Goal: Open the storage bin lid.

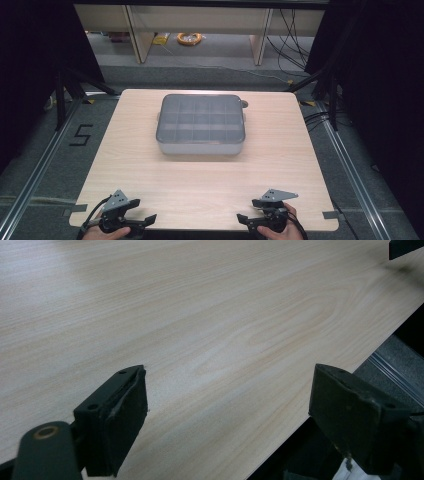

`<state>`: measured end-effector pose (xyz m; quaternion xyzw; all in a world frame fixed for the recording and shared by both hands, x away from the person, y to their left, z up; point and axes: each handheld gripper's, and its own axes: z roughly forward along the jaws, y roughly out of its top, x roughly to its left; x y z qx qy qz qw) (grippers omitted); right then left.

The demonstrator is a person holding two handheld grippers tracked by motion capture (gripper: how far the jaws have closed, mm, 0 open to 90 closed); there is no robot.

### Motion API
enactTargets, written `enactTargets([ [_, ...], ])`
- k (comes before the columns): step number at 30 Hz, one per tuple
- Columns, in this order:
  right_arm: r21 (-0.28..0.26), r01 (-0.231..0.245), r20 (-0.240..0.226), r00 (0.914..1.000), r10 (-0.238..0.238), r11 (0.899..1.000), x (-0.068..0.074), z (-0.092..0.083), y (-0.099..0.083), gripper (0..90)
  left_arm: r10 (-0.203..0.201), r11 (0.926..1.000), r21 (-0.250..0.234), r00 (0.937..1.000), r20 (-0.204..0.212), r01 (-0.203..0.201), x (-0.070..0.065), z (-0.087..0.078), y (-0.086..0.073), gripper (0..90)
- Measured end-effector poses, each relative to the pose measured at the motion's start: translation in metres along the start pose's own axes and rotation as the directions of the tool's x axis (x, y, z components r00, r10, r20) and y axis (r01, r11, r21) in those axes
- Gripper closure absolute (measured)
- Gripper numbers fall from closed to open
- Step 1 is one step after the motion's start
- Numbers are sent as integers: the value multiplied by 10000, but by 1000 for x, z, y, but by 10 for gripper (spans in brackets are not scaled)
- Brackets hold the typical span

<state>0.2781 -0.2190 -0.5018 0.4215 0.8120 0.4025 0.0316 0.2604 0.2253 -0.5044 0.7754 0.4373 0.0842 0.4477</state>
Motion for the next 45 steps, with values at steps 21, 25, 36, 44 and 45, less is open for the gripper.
enactTargets([
  [21,-1289,-378,-340,9989,337,9909,-13,-5,9,201,-184,9998,-81,9998,110,185,-1,4,4,163],
  [25,-1298,-757,-431,9966,707,9887,-11,-7,11,203,-409,9989,-227,9991,131,412,0,3,7,163],
  [36,-1806,-519,-220,9986,487,9822,-31,-11,29,214,-815,9964,-222,9960,357,823,10,5,21,170],
  [44,-1987,-1180,-960,9903,1005,9729,-42,-8,49,243,-1056,9919,-681,9942,212,1068,18,7,46,175],
  [45,-2025,-1254,-1082,9886,1050,9712,-44,-9,53,248,-1149,9910,-648,9928,346,1170,21,7,50,176],
])
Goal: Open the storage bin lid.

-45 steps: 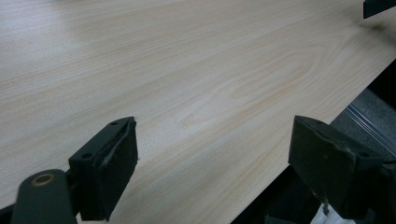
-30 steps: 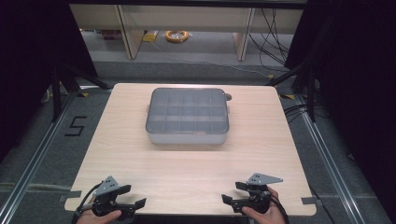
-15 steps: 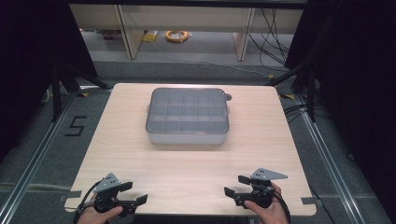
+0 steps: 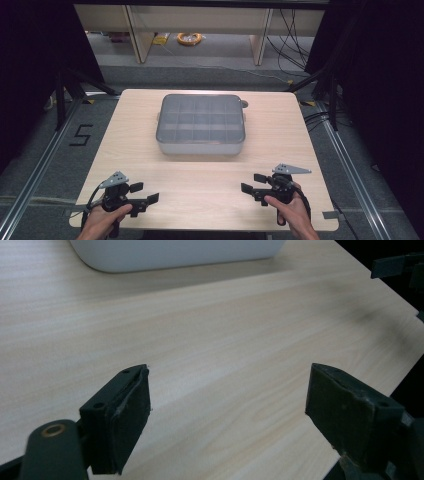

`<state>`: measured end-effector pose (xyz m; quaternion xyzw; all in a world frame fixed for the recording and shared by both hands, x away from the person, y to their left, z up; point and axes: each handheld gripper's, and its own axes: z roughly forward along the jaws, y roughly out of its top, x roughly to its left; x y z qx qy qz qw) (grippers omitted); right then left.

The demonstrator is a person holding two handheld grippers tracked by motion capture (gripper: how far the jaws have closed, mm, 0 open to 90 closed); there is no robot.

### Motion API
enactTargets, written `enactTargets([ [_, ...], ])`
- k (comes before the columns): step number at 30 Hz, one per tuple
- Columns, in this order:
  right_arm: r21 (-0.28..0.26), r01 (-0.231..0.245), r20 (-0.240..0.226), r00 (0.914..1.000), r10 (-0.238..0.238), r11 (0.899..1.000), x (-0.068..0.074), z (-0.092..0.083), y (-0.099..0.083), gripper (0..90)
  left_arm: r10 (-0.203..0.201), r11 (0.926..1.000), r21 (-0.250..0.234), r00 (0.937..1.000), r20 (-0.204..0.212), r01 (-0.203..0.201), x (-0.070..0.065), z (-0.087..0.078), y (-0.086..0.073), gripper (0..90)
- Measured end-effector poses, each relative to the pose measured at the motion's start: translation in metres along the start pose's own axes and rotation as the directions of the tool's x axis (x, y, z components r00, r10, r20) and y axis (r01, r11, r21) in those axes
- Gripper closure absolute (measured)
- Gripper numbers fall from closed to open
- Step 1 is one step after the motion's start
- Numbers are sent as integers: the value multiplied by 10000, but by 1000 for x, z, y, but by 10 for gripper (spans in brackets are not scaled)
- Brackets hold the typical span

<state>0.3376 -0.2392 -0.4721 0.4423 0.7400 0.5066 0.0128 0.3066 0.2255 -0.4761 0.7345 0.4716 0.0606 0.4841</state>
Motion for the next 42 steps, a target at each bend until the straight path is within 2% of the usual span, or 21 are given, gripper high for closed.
enactTargets([
  [1,-129,-89,-96,9999,88,9999,-2,-1,5,253,-44,10000,17,10000,-1,44,2,0,4,176],
  [2,-165,-600,-144,9981,597,9981,-1,-2,9,257,-99,9999,-94,10000,-9,99,3,1,7,177],
  [5,-704,-89,34,10000,92,9975,-14,-4,29,279,-93,9997,-205,9998,-190,89,11,4,18,179],
  [6,-710,-416,37,9991,420,9966,-15,-5,33,287,-233,9994,-270,9994,-273,225,16,6,25,181],
  [9,-888,-449,121,9989,462,9950,-20,-4,40,303,-359,9986,-389,9988,-334,346,22,8,32,184],
  [10,-965,-161,187,9997,179,9952,-25,-3,45,312,-381,9985,-411,9987,-339,367,25,8,36,184],
  [14,-1166,-288,320,9989,328,9928,-36,3,61,342,-696,9963,-531,9965,-455,672,34,10,54,188],
  [15,-1150,-498,315,9981,537,9921,-38,5,65,344,-692,9960,-606,9963,-513,660,35,11,58,189],
  [20,-1247,-370,883,9949,482,9915,-57,21,85,361,-586,9959,-717,9968,-536,547,36,21,75,195],
  [22,-1173,-705,989,9917,823,9906,-62,28,93,359,-562,9965,-655,9961,-678,518,37,28,82,195],
  [24,-1141,-711,1067,9908,834,9909,-64,31,96,359,-567,9968,-607,9961,-679,526,39,31,84,195],
  [25,-1158,-382,1193,9915,521,9925,-69,33,99,360,-590,9967,-599,9956,-723,548,40,34,87,195],
  [27,-1027,-1035,1155,9866,1152,9893,-71,37,106,361,-1258,9902,-672,9910,-449,1227,44,40,96,195],
  [28,-1027,-1035,1155,9866,1152,9893,-71,37,106,361,-1258,9902,-672,9910,-449,1227,44,40,96,195],
  [29,-1107,-619,1201,9899,752,9919,-76,38,109,361,-1247,9900,-728,9910,-493,1209,45,42,99,195],
  [30,-1104,-657,1212,9895,790,9917,-79,39,111,361,-1106,9913,-799,9915,-682,1050,46,45,103,195],
  [32,-1164,-765,1125,9896,897,9902,-85,42,118,367,-1288,9897,-749,9872,-946,1220,54,52,116,199],
  [33,-1134,-1138,1235,9841,1277,9870,-84,45,120,370,-1188,9912,-723,9866,-1116,1112,56,55,119,200],
  [34,-1171,-721,1284,9879,871,9905,-89,46,122,373,-1188,9912,-723,9866,-1116,1112,56,55,119,201],
  [35,-1171,-721,1284,9879,871,9905,-89,46,122,373,-1151,9920,-665,9855,-1246,1075,58,58,123,201],
  [42,-1071,-1175,1297,9829,1310,9873,-100,60,134,394,-1013,9937,-631,9821,-1587,923,70,81,140,216],
])
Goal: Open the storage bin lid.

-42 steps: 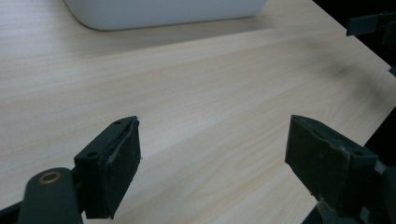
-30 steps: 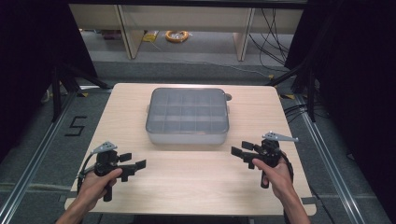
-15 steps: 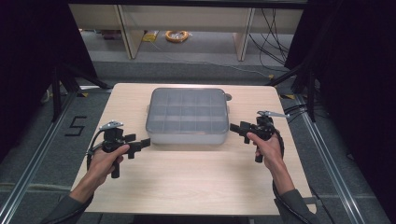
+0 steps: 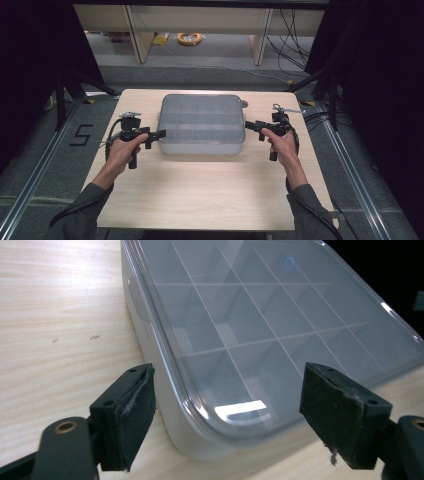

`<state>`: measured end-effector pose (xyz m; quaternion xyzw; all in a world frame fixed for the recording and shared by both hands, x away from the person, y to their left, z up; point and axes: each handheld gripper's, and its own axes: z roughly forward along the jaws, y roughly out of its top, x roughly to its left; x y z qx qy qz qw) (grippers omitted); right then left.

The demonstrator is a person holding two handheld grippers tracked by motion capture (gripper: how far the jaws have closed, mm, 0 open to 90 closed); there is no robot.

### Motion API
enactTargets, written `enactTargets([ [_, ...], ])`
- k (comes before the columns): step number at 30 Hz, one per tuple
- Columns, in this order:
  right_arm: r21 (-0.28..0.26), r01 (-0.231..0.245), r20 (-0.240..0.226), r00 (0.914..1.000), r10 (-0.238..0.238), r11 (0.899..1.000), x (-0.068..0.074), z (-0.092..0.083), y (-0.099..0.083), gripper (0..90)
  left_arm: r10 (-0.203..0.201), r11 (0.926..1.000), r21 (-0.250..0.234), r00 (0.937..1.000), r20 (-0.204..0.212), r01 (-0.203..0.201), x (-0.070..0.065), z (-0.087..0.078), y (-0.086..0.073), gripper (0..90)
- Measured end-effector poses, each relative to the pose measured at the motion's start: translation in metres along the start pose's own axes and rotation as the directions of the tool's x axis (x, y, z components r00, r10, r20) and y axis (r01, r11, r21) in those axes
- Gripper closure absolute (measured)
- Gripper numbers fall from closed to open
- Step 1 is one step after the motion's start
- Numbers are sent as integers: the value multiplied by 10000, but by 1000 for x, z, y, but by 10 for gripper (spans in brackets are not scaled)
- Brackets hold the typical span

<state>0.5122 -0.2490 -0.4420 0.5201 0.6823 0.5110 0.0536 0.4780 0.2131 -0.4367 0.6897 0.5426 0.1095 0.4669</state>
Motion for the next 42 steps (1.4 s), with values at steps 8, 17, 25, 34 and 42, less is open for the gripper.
enactTargets([
  [8,240,-799,211,9966,794,9965,-3,17,4,404,-621,9980,75,9978,-246,623,20,17,15,222],
  [17,253,-960,93,9954,958,9951,-10,36,10,421,-929,9954,190,9951,-349,936,24,39,20,258],
  [25,407,-1258,69,9921,1256,9912,-10,51,10,437,-1241,9918,260,9913,-448,1254,29,50,22,308],
  [34,361,-1227,10,9924,1227,9918,-8,57,9,452,-1316,9909,272,9911,-183,1321,27,58,19,368],
  [42,365,-1339,249,9908,1331,9903,-4,56,9,491,-1382,9900,255,9900,-283,1390,26,56,18,386],
])
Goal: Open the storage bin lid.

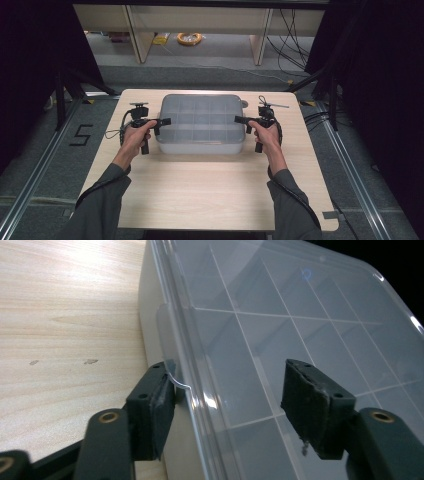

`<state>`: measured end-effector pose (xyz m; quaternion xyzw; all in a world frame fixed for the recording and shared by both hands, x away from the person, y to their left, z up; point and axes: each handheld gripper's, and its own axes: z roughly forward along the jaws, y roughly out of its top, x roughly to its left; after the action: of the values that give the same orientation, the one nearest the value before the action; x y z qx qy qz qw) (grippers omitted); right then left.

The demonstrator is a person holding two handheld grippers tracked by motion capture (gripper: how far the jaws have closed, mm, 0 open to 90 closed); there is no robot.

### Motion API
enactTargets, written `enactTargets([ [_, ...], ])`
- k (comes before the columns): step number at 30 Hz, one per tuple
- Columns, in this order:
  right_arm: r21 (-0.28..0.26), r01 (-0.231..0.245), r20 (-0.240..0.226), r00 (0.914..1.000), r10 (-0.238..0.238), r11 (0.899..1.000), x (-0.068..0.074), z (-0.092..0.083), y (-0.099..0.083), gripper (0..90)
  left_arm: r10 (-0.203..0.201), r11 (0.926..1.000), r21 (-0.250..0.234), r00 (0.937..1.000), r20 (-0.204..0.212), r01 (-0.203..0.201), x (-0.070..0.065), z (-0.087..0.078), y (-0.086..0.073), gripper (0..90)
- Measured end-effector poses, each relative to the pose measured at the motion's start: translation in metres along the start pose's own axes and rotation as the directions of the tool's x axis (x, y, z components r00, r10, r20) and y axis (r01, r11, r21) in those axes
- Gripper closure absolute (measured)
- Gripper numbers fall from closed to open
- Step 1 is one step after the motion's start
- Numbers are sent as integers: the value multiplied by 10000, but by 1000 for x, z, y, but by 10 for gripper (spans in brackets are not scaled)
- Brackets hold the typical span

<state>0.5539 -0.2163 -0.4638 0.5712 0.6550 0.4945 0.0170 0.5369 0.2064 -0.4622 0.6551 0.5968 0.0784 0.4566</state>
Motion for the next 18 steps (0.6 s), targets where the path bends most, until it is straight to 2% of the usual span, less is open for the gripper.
enactTargets([
  [2,-220,476,-26,9989,-477,9986,-2,1,0,498,-14,9999,-149,10000,-22,13,-3,-1,0,387],
  [3,-292,568,45,9984,-566,9980,-3,1,1,502,100,9996,-272,9998,152,-96,-3,-2,1,391],
  [4,-230,79,75,9999,-77,9997,2,-2,1,518,184,9997,-133,9998,-78,-185,-3,-4,1,393],
  [5,-230,79,75,9999,-77,9997,2,-2,1,518,184,9997,-133,9998,-78,-185,-3,-4,1,397],
  [6,-408,216,24,9998,-215,9989,3,-4,3,525,103,9996,-247,9999,-89,-105,-6,-5,2,408],
  [7,-523,555,97,9984,-551,9971,2,-5,4,530,153,9995,-286,9997,-166,-157,-7,-7,2,412],
  [8,-523,555,97,9984,-551,9971,2,-5,4,530,289,9994,-208,9993,-235,-294,-7,-8,3,412],
  [9,-447,309,132,9995,-304,9985,6,-7,5,542,267,9993,-261,9993,-275,-274,-8,-9,3,415],
  [10,-527,440,177,9989,-431,9976,6,-9,6,558,104,9990,-426,9996,-244,-114,-10,-10,2,416],
  [11,-754,586,-123,9981,-597,9954,5,-10,7,574,35,9987,-498,9997,-255,-48,-10,-11,2,418],
  [13,-923,-137,-387,9992,101,9956,11,-15,7,594,85,9984,-558,9995,-308,-102,-11,-15,2,421],
  [14,-982,167,-339,9992,-201,9950,12,-17,9,595,-32,9976,-698,9996,-264,13,-12,-17,3,433],
  [15,-911,-37,-302,9995,10,9958,16,-19,9,602,-69,9969,-788,9996,-270,48,-14,-20,3,450],
  [16,-1132,415,-331,9984,-455,9927,14,-22,12,618,37,9956,-936,9995,-308,-65,-16,-25,5,472],
  [18,-1149,328,-309,9989,-365,9928,16,-23,12,621,35,9950,-997,9993,-384,-73,-19,-27,5,479],
])
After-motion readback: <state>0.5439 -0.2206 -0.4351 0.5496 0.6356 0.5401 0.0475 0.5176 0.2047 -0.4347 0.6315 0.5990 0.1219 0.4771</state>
